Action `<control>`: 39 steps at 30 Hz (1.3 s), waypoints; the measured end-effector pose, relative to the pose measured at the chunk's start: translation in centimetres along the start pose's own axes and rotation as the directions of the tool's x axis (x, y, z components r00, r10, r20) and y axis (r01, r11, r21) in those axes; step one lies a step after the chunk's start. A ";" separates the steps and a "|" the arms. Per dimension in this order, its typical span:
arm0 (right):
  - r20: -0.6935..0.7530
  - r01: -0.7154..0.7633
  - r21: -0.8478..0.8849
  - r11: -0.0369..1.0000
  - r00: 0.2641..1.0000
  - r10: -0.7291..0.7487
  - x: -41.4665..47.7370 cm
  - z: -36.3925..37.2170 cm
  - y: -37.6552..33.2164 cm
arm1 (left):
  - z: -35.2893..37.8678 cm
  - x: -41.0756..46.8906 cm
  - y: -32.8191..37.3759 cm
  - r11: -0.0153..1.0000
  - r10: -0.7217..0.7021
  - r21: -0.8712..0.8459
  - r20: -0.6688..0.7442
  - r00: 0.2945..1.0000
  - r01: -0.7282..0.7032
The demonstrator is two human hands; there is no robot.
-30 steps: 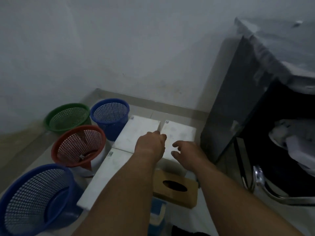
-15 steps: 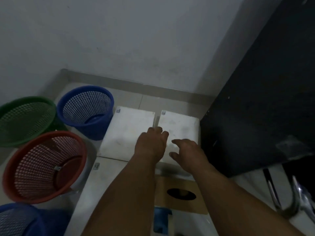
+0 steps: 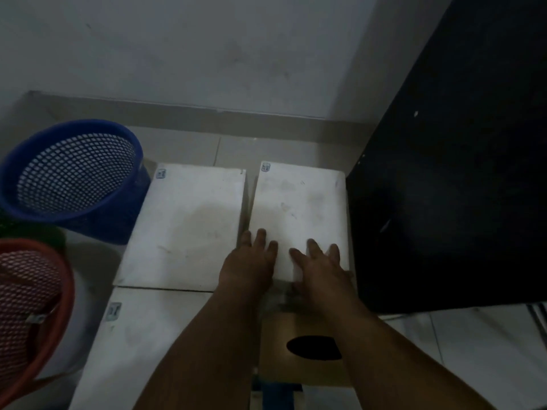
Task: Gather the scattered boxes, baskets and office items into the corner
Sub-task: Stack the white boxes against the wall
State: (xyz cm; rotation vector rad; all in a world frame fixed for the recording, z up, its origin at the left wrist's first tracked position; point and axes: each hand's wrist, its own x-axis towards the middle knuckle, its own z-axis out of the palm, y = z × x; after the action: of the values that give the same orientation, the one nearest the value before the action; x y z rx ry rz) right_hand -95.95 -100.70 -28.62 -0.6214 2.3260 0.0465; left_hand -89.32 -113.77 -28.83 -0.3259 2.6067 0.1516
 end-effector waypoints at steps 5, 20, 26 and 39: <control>-0.055 0.000 -0.026 1.000 0.998 -0.001 2.8 -1.8 1.1 | -1.1 3.7 0.2 1.000 -0.009 -0.025 0.013 1.000 0.010; 0.055 -0.072 -0.091 0.993 0.996 0.077 14.1 -11.0 4.4 | -7.5 16.5 1.0 0.996 -0.004 -0.089 -0.002 1.000 0.004; 0.095 -0.114 -0.090 0.989 0.988 0.123 17.9 -14.0 4.9 | -9.7 20.3 0.8 0.996 0.008 -0.090 -0.024 1.000 -0.010; 0.035 -0.047 -0.164 0.985 0.998 0.054 18.5 -13.6 6.1 | -10.6 20.8 1.3 0.996 -0.008 -0.085 -0.040 0.999 0.005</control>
State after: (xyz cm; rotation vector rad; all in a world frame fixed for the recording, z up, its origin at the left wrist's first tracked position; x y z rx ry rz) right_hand -118.90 -105.94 -31.51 -0.6358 2.3152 0.2730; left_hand -112.13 -118.50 -29.95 -0.3711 2.6438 0.2569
